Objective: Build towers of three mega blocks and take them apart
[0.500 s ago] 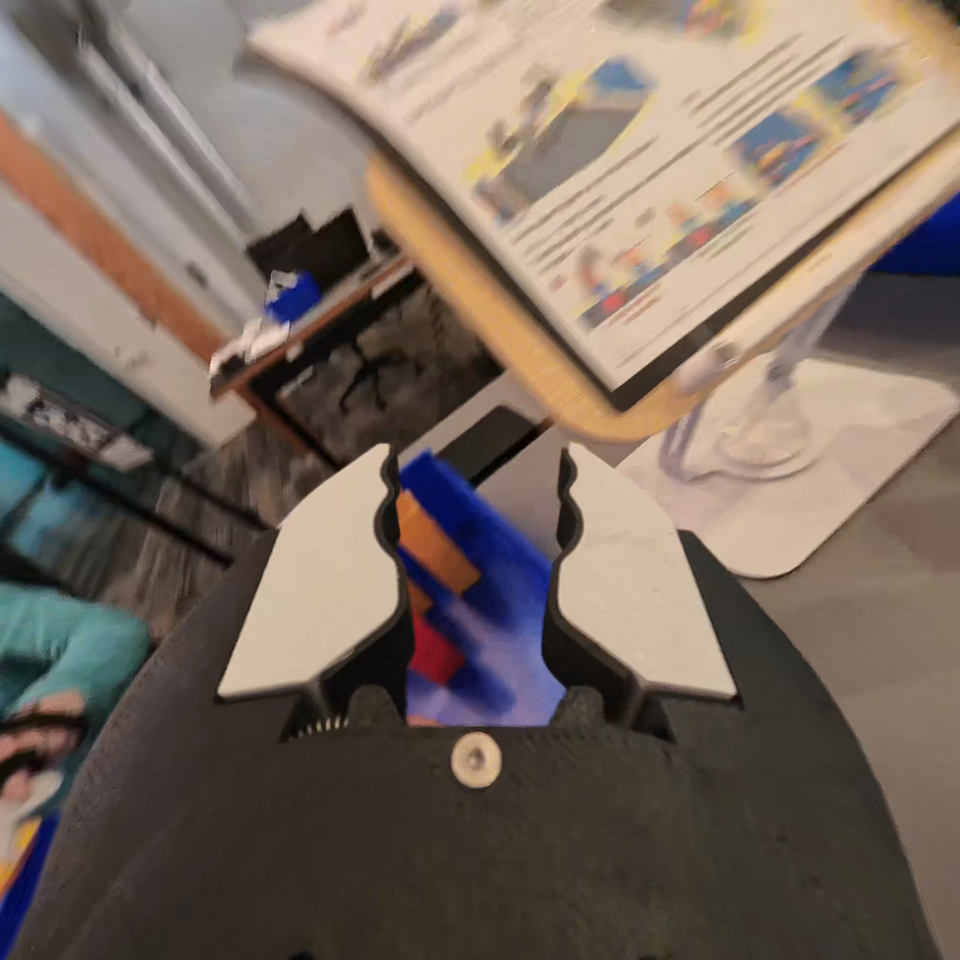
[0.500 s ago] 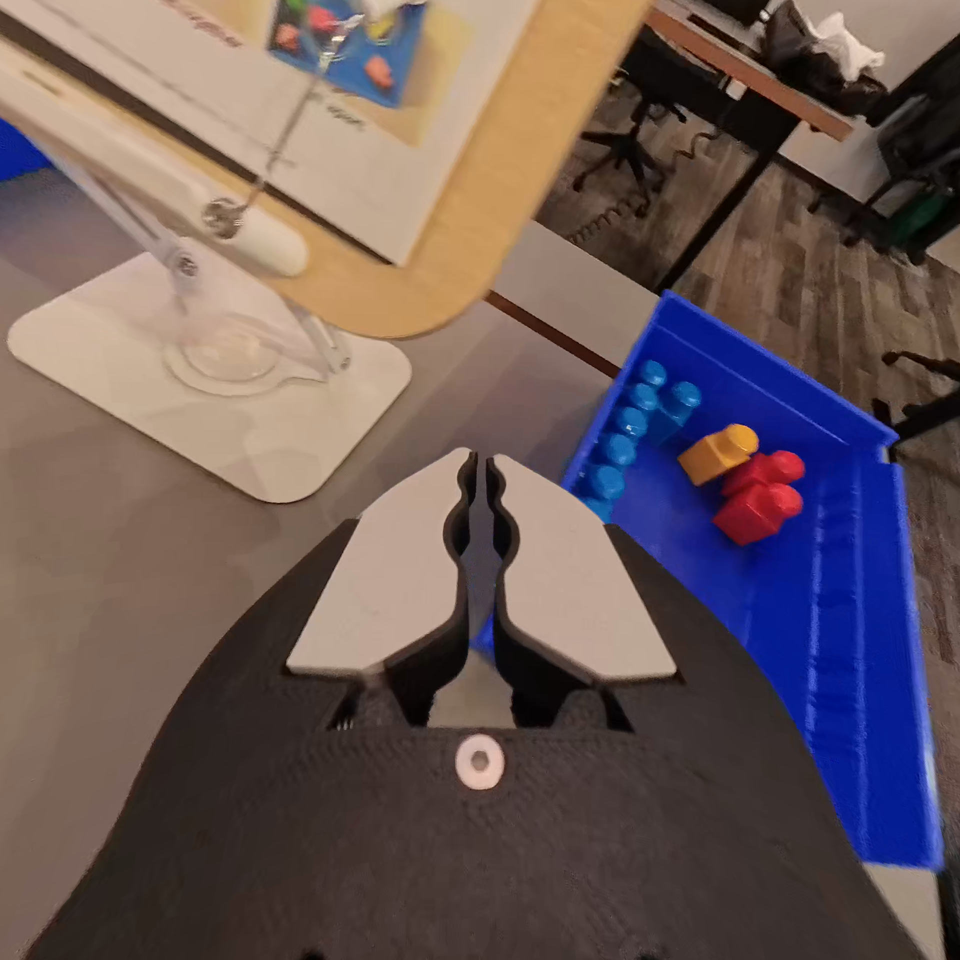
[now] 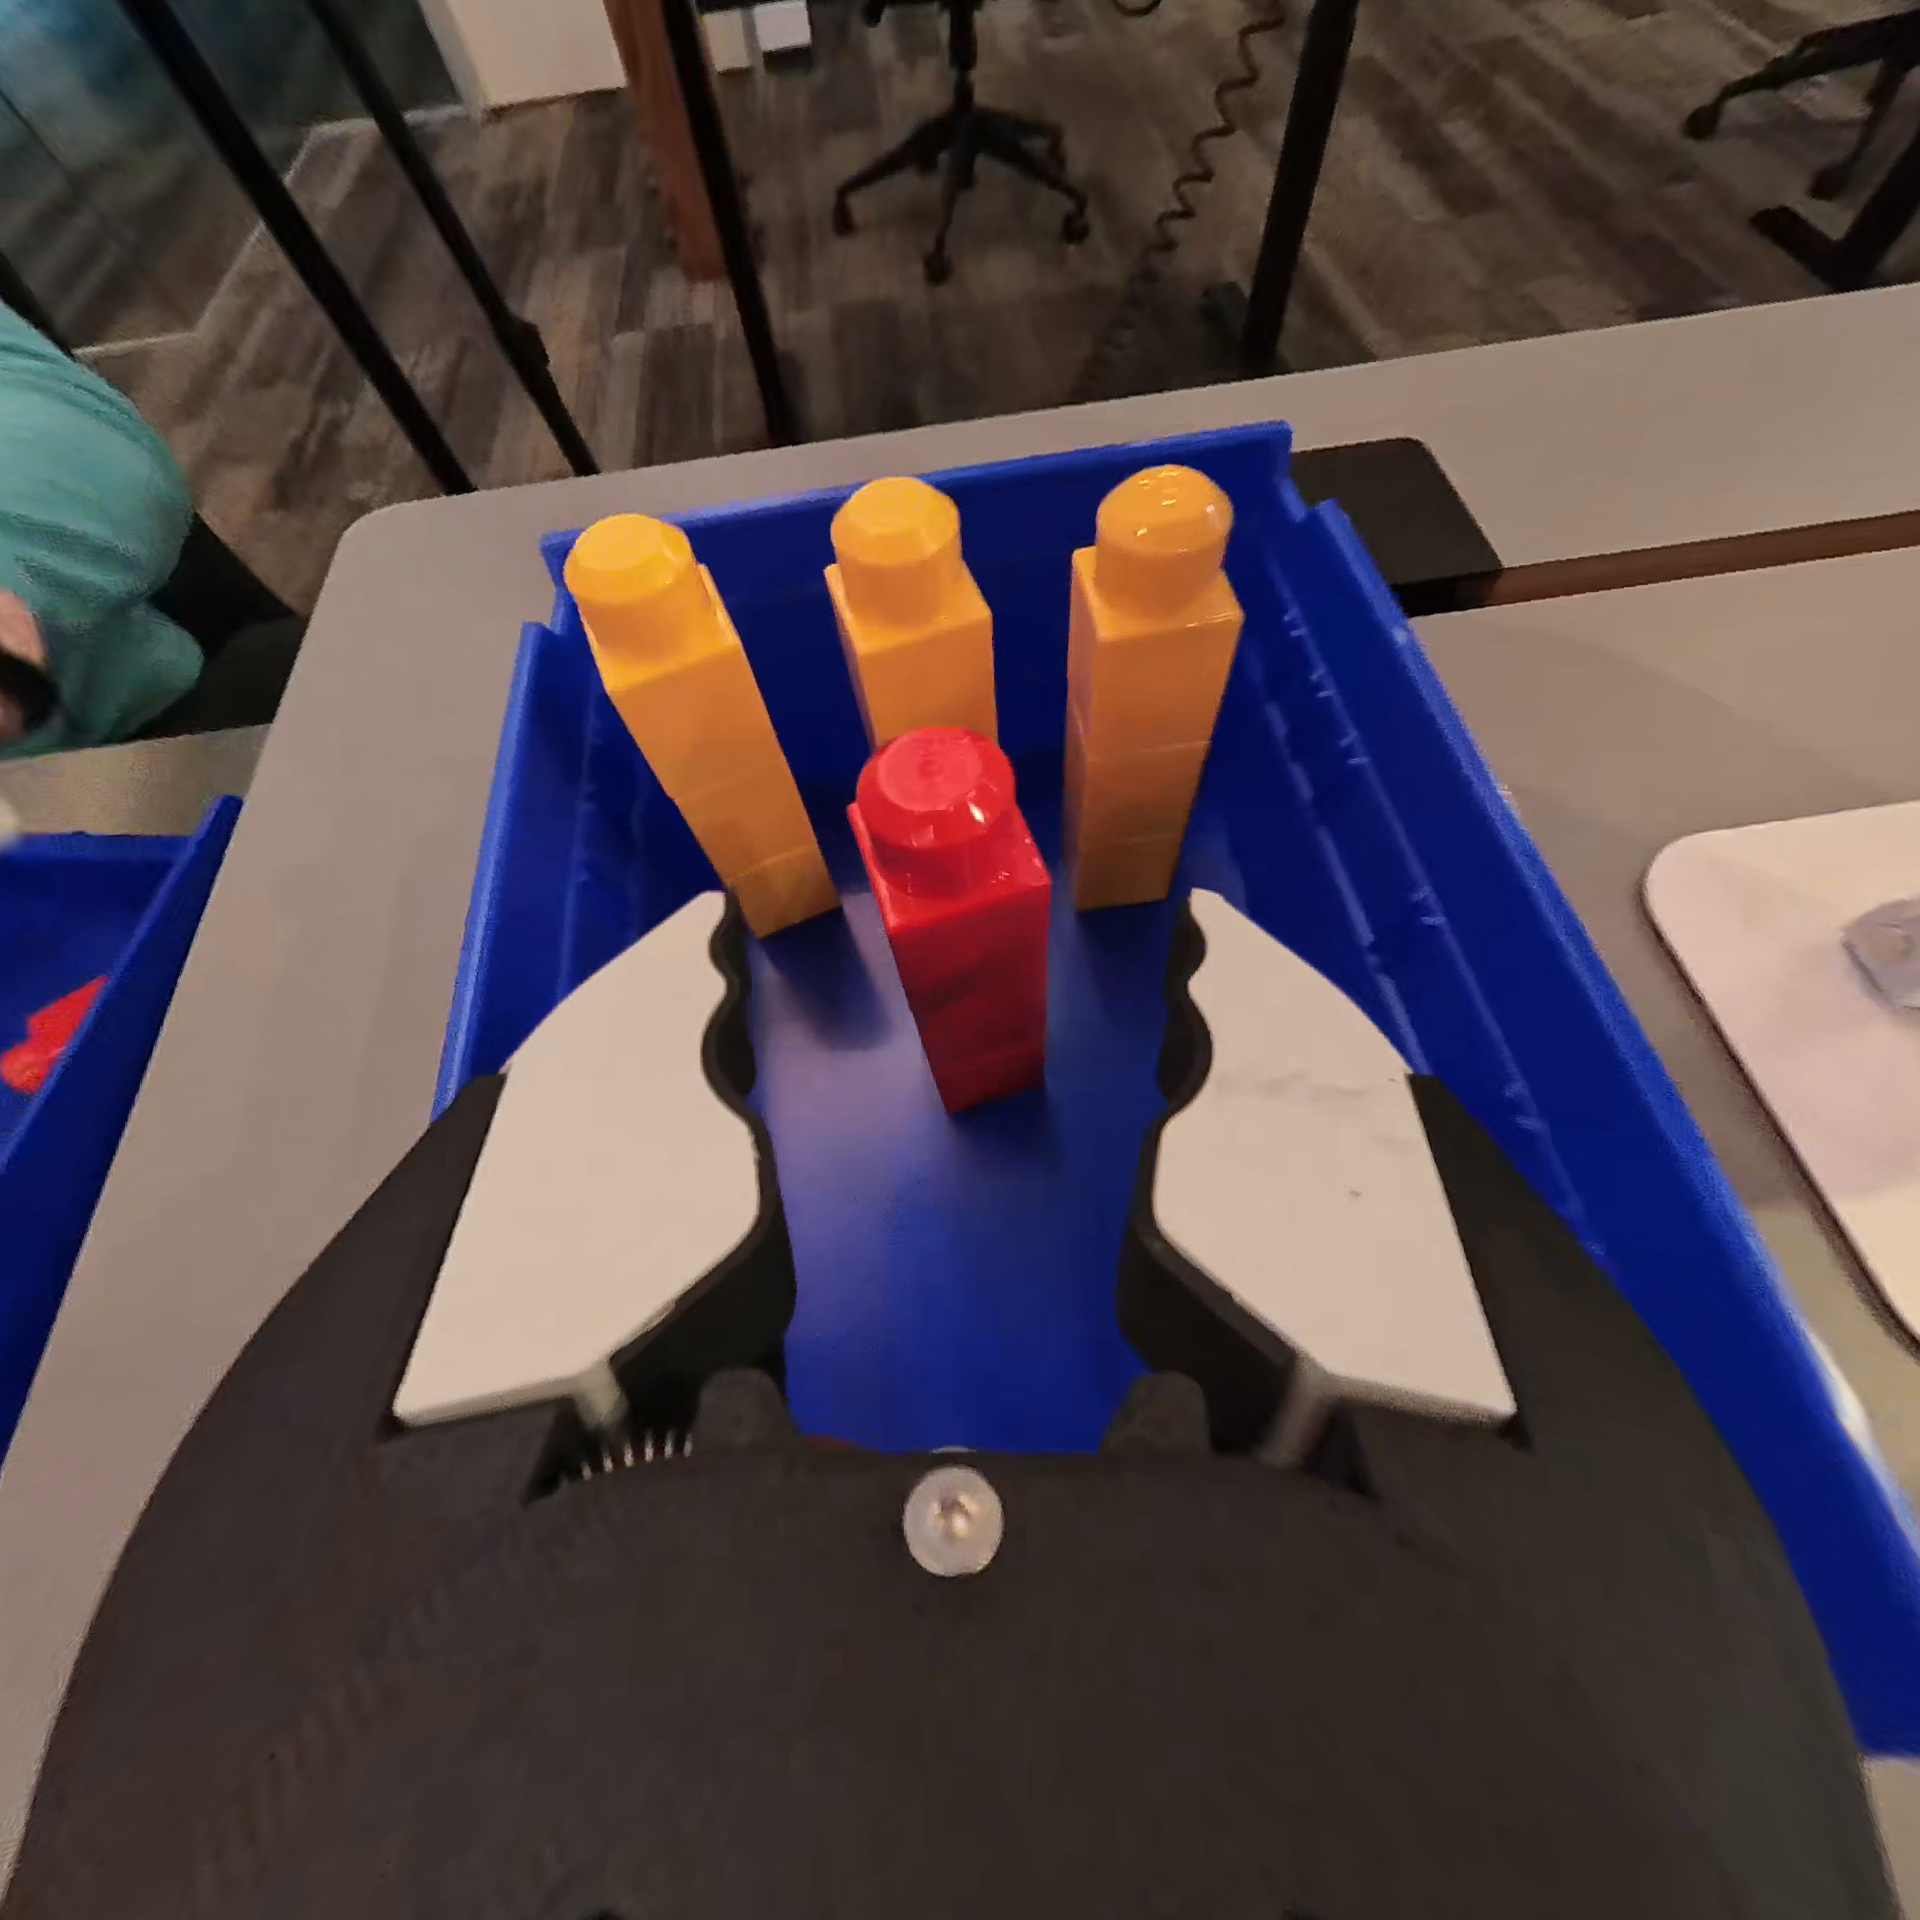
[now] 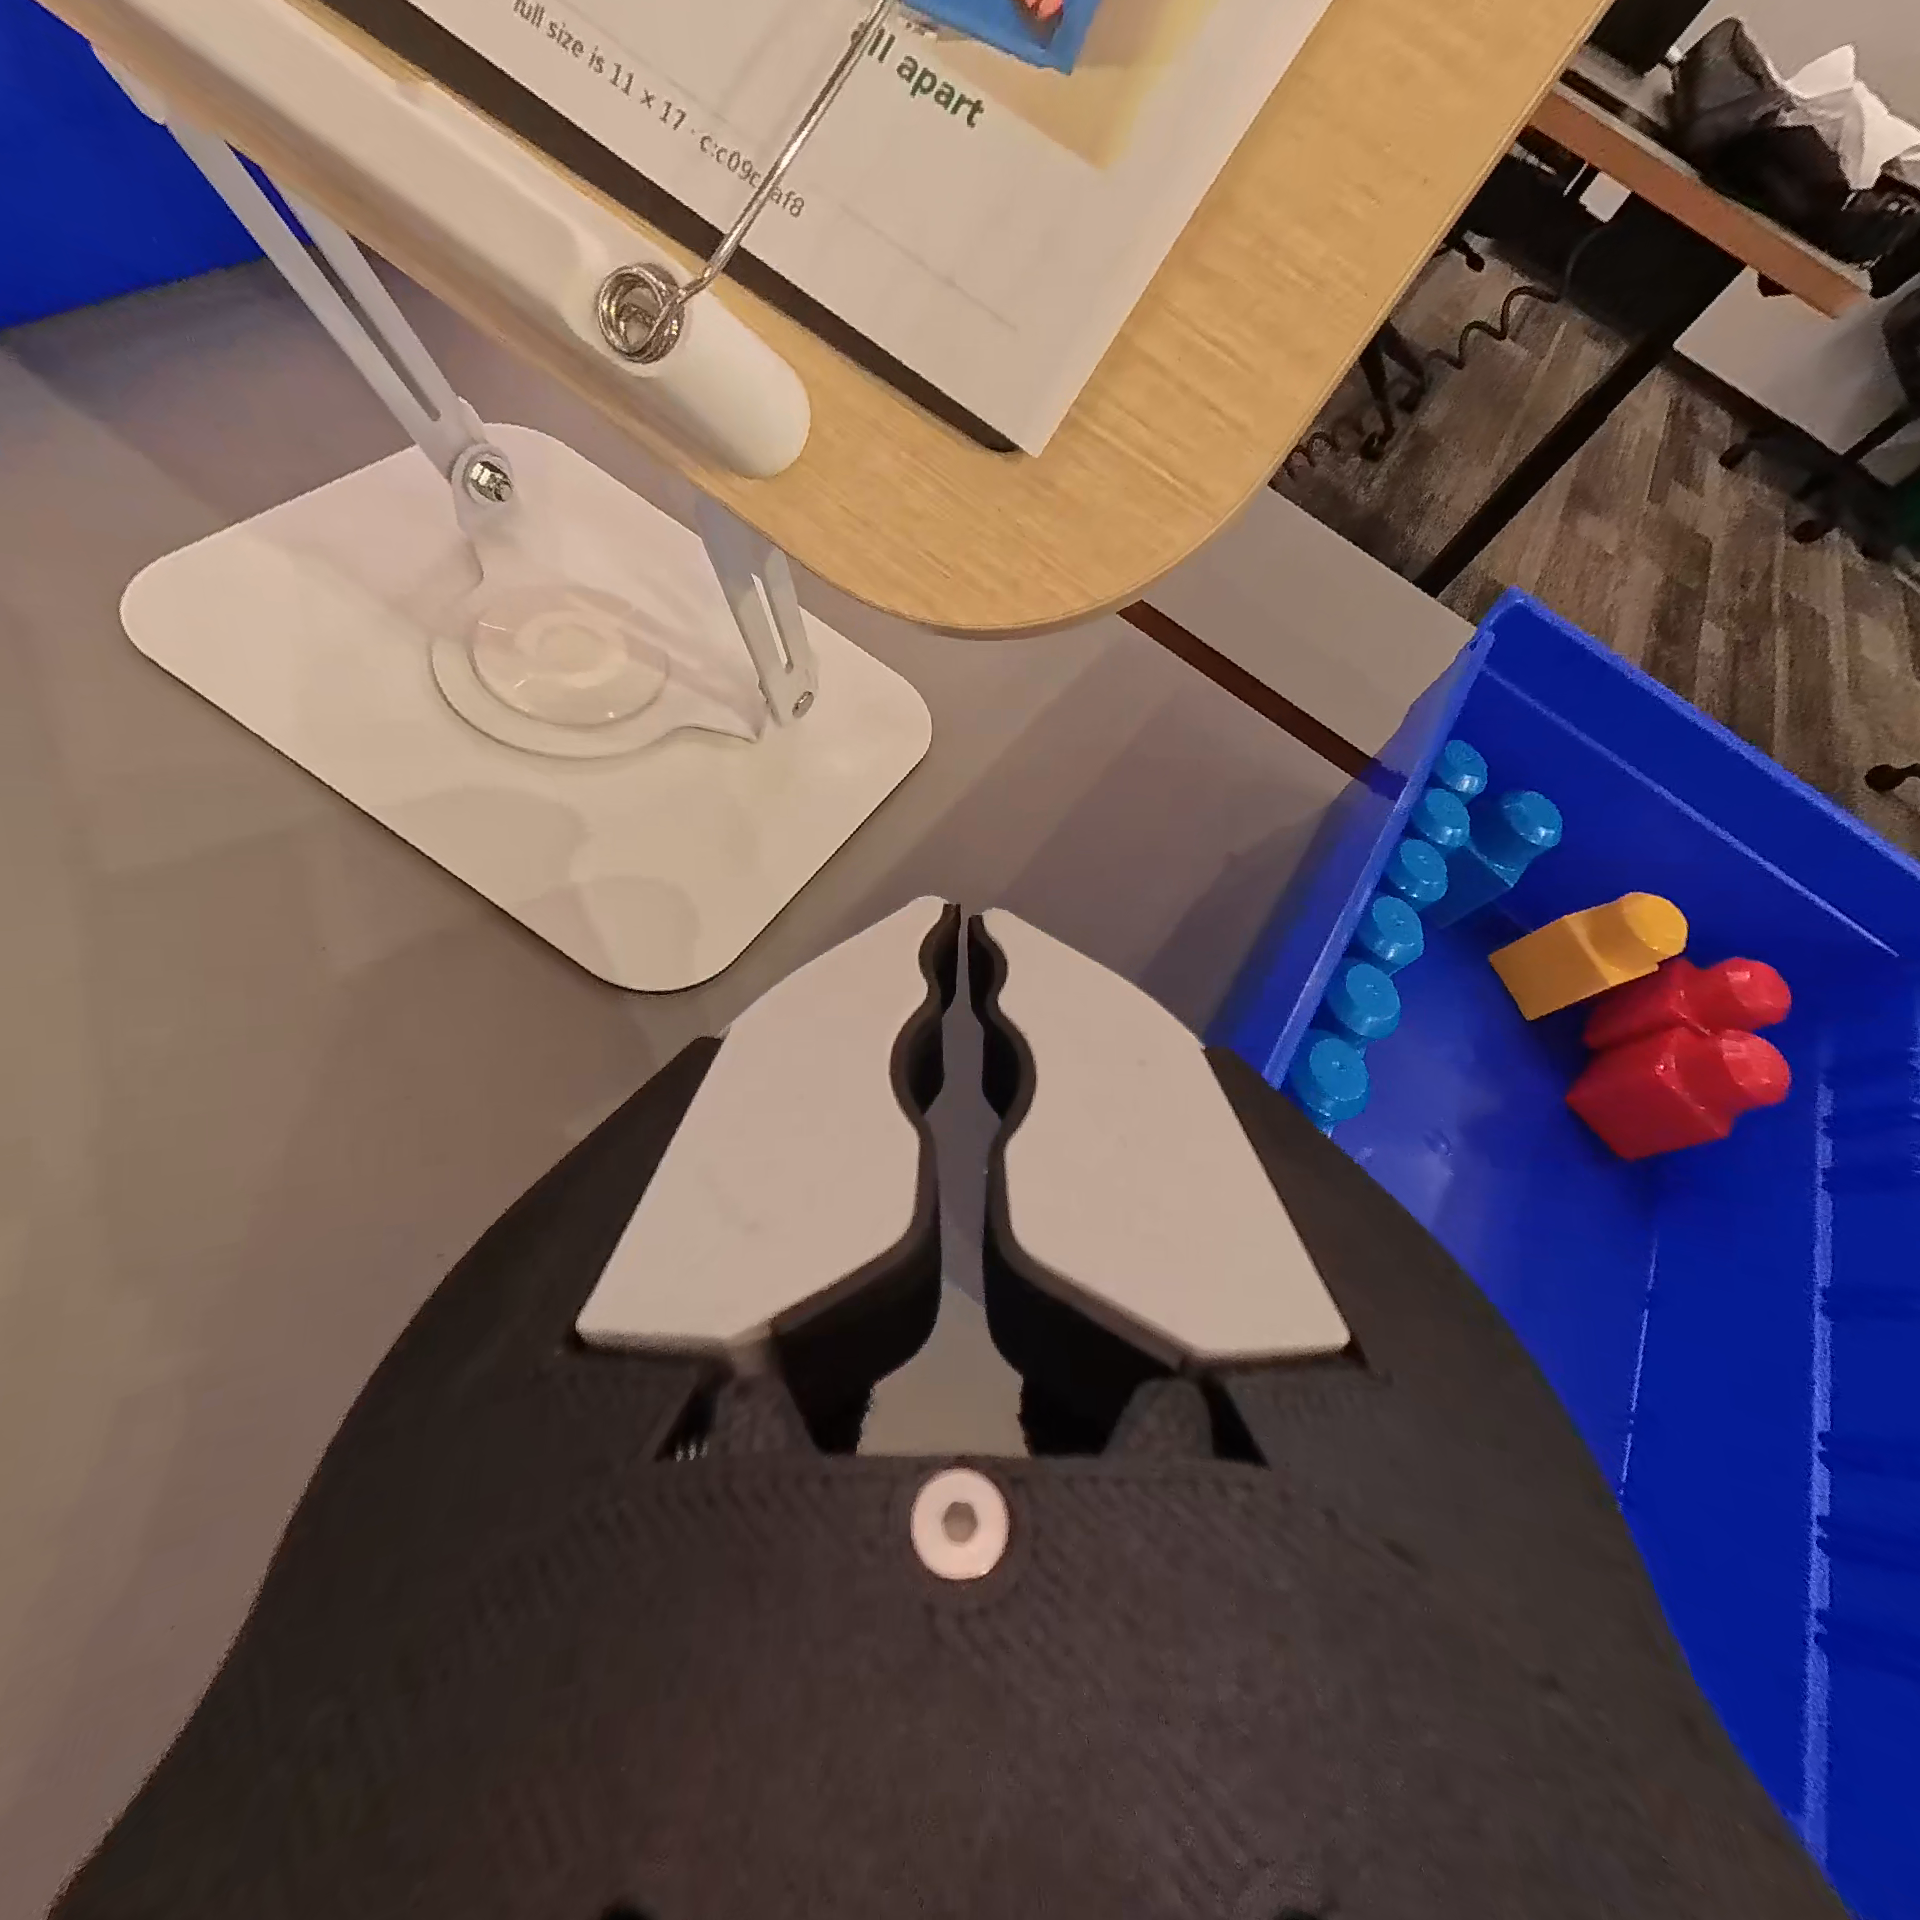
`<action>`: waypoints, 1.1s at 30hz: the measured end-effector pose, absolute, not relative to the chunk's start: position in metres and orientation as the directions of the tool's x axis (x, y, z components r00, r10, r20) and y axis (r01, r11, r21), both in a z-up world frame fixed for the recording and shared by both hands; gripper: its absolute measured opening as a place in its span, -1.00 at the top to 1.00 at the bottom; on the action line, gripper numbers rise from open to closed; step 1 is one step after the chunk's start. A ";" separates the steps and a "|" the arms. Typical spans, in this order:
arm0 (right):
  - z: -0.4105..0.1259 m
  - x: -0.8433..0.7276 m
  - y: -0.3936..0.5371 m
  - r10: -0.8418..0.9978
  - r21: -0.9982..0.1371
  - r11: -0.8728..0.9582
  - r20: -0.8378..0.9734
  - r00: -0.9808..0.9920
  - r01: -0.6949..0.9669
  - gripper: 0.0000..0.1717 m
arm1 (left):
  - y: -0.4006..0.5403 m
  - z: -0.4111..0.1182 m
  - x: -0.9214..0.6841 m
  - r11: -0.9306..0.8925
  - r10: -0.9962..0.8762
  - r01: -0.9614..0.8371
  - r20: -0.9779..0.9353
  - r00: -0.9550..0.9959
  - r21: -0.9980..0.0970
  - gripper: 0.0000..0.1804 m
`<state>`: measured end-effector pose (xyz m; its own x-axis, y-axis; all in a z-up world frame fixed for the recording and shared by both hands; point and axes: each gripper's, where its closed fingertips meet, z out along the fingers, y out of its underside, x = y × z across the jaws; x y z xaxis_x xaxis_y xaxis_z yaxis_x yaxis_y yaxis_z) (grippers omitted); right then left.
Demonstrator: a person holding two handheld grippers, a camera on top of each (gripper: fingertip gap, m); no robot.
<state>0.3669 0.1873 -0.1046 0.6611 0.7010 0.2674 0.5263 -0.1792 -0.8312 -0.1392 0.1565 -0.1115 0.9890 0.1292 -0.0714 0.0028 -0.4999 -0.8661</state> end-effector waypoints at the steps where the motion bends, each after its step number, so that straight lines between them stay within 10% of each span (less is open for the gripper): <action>1: -0.104 0.367 0.187 0.703 -0.833 -0.174 0.269 0.659 0.525 0.98 | 0.159 -0.115 -0.143 -0.514 0.144 -0.003 -0.090 0.985 -0.858 0.15; 7: -0.101 0.367 0.184 0.707 -0.840 -0.163 0.267 0.656 0.517 0.98 | 0.178 -0.133 -0.139 -0.569 0.125 0.023 -0.059 0.990 -0.822 0.22; 10: -0.102 0.368 0.185 0.709 -0.840 -0.164 0.264 0.654 0.517 0.99 | 0.185 -0.138 -0.137 -0.578 0.087 0.029 -0.026 0.996 -0.816 0.58; 19: -0.105 0.363 0.182 0.734 -0.839 -0.149 0.262 0.627 0.524 1.00 | 0.158 -0.086 -0.111 -0.450 -0.079 -0.069 -0.038 0.996 -0.890 0.60; 33: -0.108 0.351 0.170 0.839 -0.888 -0.130 0.138 0.527 0.441 0.96 | 0.041 -0.001 0.099 -0.139 -0.805 -0.359 -0.106 0.584 -0.923 0.60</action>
<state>0.3506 0.1696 -0.1084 0.5268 0.8387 0.1384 0.4407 -0.1303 -0.8881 0.0994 0.0407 -0.0013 0.5836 -0.8051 -0.1062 -0.3591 -0.1386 -0.9229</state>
